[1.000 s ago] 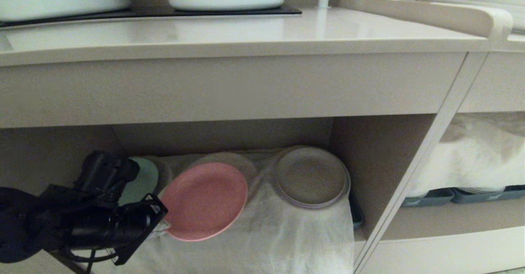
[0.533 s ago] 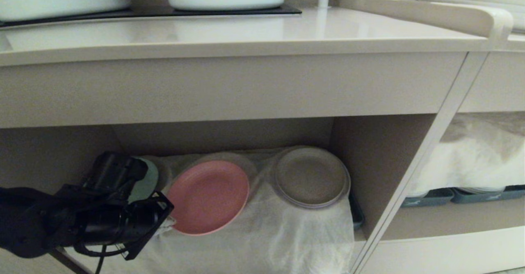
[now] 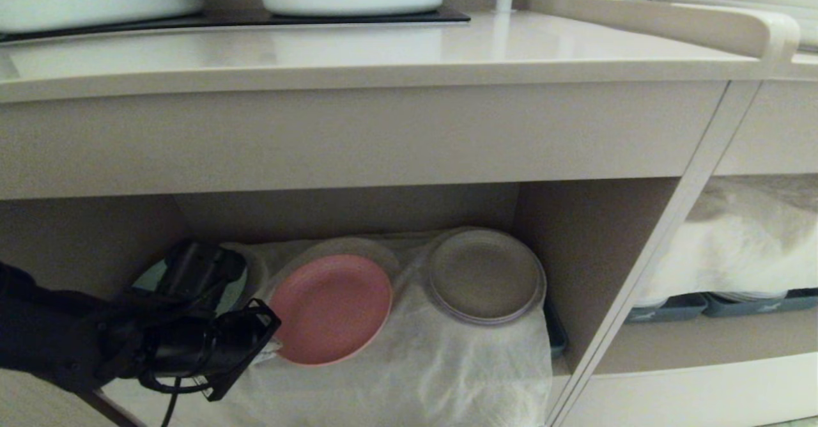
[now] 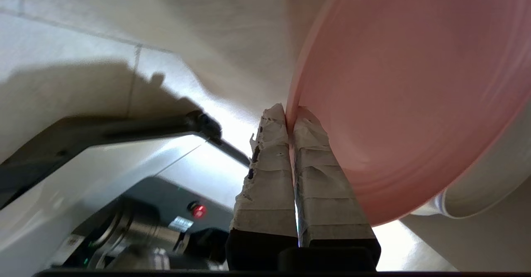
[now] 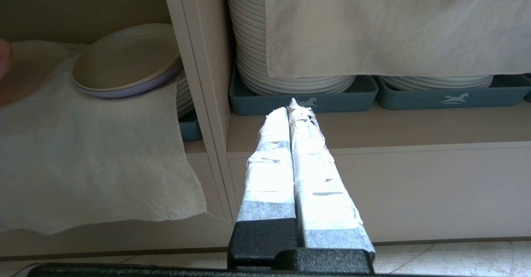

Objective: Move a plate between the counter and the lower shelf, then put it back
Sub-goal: Put the plate in the cupboard

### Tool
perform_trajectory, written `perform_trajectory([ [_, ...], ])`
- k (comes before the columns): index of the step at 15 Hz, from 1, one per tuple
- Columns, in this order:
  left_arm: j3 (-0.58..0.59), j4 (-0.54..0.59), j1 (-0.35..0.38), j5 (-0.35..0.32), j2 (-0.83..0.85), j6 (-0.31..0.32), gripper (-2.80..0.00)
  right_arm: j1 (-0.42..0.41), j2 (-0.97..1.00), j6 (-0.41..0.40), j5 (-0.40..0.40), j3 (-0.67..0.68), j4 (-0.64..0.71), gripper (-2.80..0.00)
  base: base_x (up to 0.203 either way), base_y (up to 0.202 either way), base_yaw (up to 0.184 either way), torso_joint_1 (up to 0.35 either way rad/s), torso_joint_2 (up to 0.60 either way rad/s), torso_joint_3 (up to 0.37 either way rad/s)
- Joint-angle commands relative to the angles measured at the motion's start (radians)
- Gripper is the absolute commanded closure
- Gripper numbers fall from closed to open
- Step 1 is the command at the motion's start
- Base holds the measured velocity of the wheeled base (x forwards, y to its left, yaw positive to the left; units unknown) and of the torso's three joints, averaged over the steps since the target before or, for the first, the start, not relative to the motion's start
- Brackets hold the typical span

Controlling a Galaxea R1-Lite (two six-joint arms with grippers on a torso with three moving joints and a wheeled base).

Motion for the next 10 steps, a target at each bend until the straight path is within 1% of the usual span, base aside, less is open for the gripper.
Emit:
perform_trajectory([
  [1,-0.002,-0.039,-0.008,0.009,0.044,-0.006,0.0,0.0,0.001,-0.001,0.0,0.0,0.0,0.0,0.0,0.0,0.0,0.0,0.0,0.0],
  [5,-0.006,-0.091,-0.024,0.022,0.096,-0.004,0.0,0.0,0.001,0.0,0.0,0.0,0.0,0.0,0.0,0.0,0.0,0.0,0.0,0.0],
  [7,-0.012,-0.111,-0.032,0.043,0.121,-0.003,0.0,0.0,0.001,0.0,0.0,0.0,0.0,0.0,0.0,0.0,0.0,0.0,0.0,0.0],
  [10,-0.043,-0.112,-0.031,0.043,0.137,-0.003,0.0,0.0,0.001,-0.001,0.0,0.0,0.0,0.0,0.0,0.0,0.0,0.0,0.0,0.0],
])
